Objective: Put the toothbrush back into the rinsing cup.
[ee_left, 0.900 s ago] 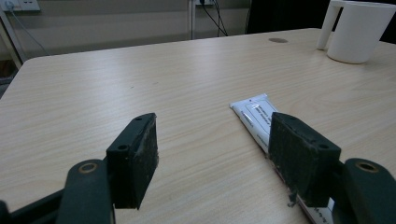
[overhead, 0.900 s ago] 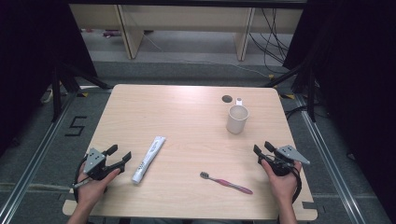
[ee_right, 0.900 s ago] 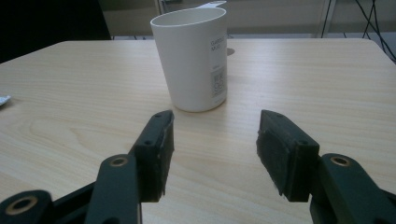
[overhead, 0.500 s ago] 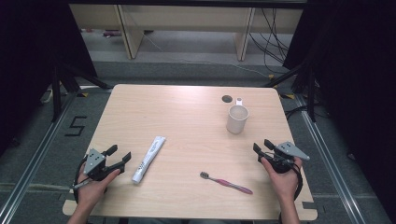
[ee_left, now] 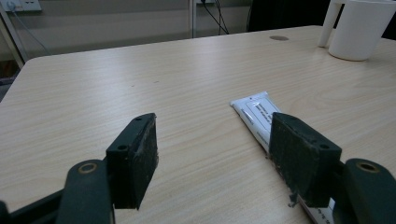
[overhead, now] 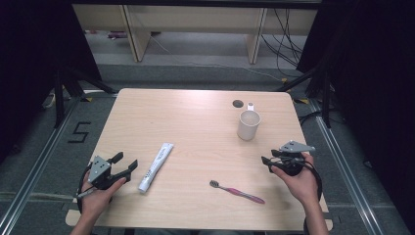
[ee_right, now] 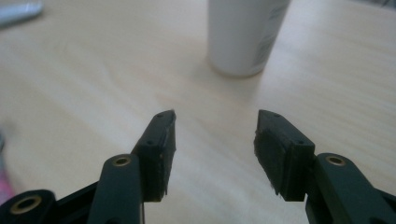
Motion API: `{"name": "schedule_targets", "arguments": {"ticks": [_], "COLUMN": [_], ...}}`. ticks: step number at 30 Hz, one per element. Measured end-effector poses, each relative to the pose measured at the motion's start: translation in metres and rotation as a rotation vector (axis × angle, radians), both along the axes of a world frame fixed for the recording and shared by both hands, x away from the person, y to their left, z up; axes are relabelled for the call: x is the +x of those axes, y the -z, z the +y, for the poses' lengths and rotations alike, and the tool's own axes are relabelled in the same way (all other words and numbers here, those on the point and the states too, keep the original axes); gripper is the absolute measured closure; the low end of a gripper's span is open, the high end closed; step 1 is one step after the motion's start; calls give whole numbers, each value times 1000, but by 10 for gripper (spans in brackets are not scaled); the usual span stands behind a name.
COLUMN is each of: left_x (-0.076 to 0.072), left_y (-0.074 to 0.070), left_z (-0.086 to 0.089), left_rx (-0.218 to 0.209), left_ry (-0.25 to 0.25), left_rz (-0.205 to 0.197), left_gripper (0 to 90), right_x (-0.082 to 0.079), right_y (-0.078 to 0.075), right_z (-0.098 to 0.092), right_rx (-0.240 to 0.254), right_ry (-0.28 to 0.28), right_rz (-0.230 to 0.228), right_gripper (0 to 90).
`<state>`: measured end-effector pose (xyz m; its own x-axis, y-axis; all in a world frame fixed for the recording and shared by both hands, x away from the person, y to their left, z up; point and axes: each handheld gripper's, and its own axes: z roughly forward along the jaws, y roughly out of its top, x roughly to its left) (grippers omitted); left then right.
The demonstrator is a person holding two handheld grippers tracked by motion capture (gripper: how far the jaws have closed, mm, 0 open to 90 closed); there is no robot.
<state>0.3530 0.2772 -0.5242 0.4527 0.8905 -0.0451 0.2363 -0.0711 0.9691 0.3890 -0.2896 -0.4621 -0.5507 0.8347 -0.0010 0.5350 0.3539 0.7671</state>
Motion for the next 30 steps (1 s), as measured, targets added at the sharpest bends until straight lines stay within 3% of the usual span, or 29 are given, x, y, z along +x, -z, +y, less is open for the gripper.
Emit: {"name": "schedule_targets", "arguments": {"ticks": [1, 2, 3, 4, 5, 6, 7, 8, 9, 10, 13, 15, 18, 22, 23, 24, 27, 30], "left_x": [-1, -1, -1, -1, 0, 0, 0, 0, 0, 0, 0, 0, 1, 0, 0, 0, 0, 0], "left_y": [-1, -1, -1, -1, 0, 0, 0, 0, 0, 0, 0, 0, 0, -1, -1, -1, -1, -1], "left_z": [0, 0, 0, 0, -1, -1, -1, -1, -1, -1, -1, -1, -1, -1, -1, -1, -1, -1], "left_rx": [10, 11, 14, 17, 11, 11, 13, 13, 14, 14, 15, 15, 16, 25, 24, 24, 30, 31], "left_ry": [-3, -2, -2, 0, 2, 4, 4, 5, 5, 6, 6, 6, 7, 5, 6, 6, 7, 8], "left_rz": [7, 6, 7, 7, 1, 0, 1, 1, 2, 3, 4, 4, 5, 11, 11, 12, 12, 13], "left_gripper": [321, 322, 322, 322, 321, 321, 321, 321, 321, 321, 321, 321, 321, 321, 321, 321, 321, 321], "right_x": [2, 2, 3, 3, 3, 4, 4, 4, 4, 4, 4, 3, 3, 1, 0, 2, 0, -1], "right_y": [-2, -4, -7, -7, -11, -12, -12, -14, -16, -16, -17, -18, -17, -15, -16, -15, -17, -17], "right_z": [1, 3, 9, 9, 14, 17, 17, 19, 24, 24, 32, 37, 44, 51, 53, 54, 60, 64], "right_rx": [-54, -84, -150, -150, -233, -269, -269, -292, -352, -352, -406, -435, -454, -500, -495, -498, -532, -540], "right_ry": [-48, -79, -144, -144, -210, -240, -240, -279, -334, -334, -399, -413, -465, -479, -472, -501, -494, -508], "right_rz": [33, 100, 179, 179, 258, 284, 284, 315, 356, 356, 411, 442, 490, 517, 542, 519, 562, 571], "right_gripper": [484, 484, 482, 482, 482, 485, 485, 486, 496, 496, 516, 532, 546, 562, 564, 571, 588, 595]}}
